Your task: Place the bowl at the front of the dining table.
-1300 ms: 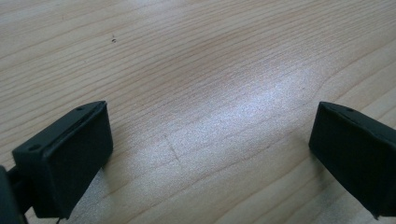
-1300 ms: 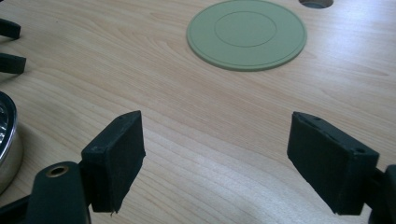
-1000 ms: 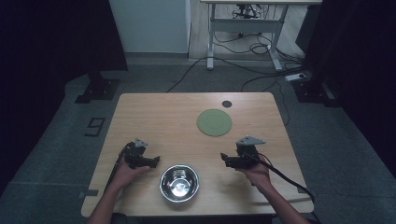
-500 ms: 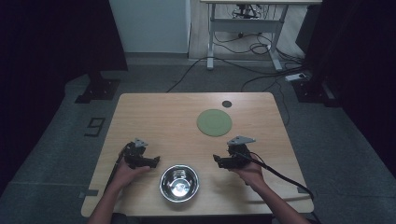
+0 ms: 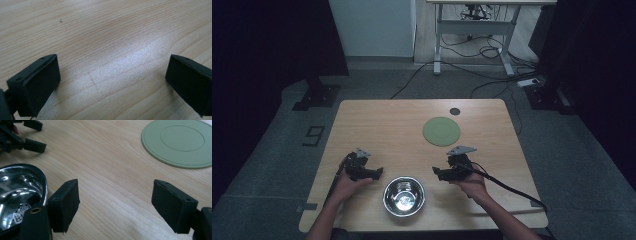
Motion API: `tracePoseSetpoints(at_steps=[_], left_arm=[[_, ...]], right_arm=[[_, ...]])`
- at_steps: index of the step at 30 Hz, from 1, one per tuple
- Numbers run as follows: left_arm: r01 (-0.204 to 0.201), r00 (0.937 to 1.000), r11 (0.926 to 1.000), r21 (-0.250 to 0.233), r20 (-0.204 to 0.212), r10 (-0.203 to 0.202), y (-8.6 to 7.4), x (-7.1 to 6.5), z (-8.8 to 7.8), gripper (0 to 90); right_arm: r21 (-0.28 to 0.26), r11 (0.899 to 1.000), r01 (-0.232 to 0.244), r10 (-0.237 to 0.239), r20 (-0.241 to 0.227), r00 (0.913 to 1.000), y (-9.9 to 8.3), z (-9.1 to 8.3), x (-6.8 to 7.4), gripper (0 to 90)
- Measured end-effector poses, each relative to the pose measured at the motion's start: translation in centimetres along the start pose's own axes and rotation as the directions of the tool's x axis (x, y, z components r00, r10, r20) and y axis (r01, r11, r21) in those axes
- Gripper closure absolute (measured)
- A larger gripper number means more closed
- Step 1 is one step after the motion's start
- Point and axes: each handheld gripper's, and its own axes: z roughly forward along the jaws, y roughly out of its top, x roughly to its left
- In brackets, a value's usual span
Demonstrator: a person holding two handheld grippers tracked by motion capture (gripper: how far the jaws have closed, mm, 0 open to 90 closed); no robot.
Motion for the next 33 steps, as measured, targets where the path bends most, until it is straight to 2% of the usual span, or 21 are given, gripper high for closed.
tracePoseSetpoints(at_steps=[5,6,9,17,18,21,22,27,31,32,33], left_arm=[[-0.001,1.0,1.0,0.0,0.0,0.001,0.0,0.0,0.0,0.0],[0.0,1.0,1.0,0.0,-0.001,0.0,0.0,0.0,0.0,0.0],[0.0,1.0,1.0,0.0,-0.001,0.0,0.0,0.0,0.0,0.0],[0.001,1.0,1.0,0.0,-0.001,-0.001,0.0,0.0,0.0,0.0],[0.001,1.0,1.0,0.0,-0.001,-0.001,0.0,0.0,0.0,0.0],[0.0,1.0,1.0,0.0,-0.001,0.0,0.0,0.0,0.0,0.0],[0.0,1.0,1.0,0.0,-0.002,0.0,0.0,0.0,0.0,0.0],[0.001,1.0,1.0,0.0,-0.001,-0.001,0.0,0.0,0.0,0.0],[0.001,1.0,1.0,0.001,-0.001,-0.001,0.0,0.0,0.0,0.0],[0.0,1.0,1.0,0.0,-0.002,0.0,0.0,0.0,0.0,0.0],[0.001,1.0,1.0,0.0,-0.002,-0.001,0.0,0.0,0.0,0.0]], right_arm=[[0.004,1.0,0.005,-0.005,-0.021,0.9998,0.3,0.4,0.6,22.6],[-0.002,1.0,0.007,-0.007,-0.041,0.9992,0.5,0.7,1.0,23.1],[0.005,1.0,-0.02,0.021,-0.064,0.9977,0.5,1.1,1.1,23.3],[0.02,0.999,-0.025,0.027,-0.08,0.9964,0.3,1.8,1.3,23.5],[0.019,1.0,0.004,-0.002,-0.072,0.9974,0.4,1.7,1.7,23.5],[0.017,1.0,0.01,-0.009,-0.087,0.9962,0.7,1.7,2.1,23.7],[0.006,1.0,-0.001,0.002,-0.106,0.9943,0.9,1.7,2.4,24.0],[0.021,1.0,0.003,0.0,-0.111,0.9938,0.7,2.0,2.6,23.7],[0.027,0.999,0.032,-0.028,-0.125,0.9917,0.7,2.0,3.5,23.5],[0.021,0.999,0.037,-0.033,-0.147,0.9886,0.8,2.0,4.1,23.9],[0.022,0.999,0.033,-0.029,-0.154,0.9876,0.8,2.1,4.2,23.7]])
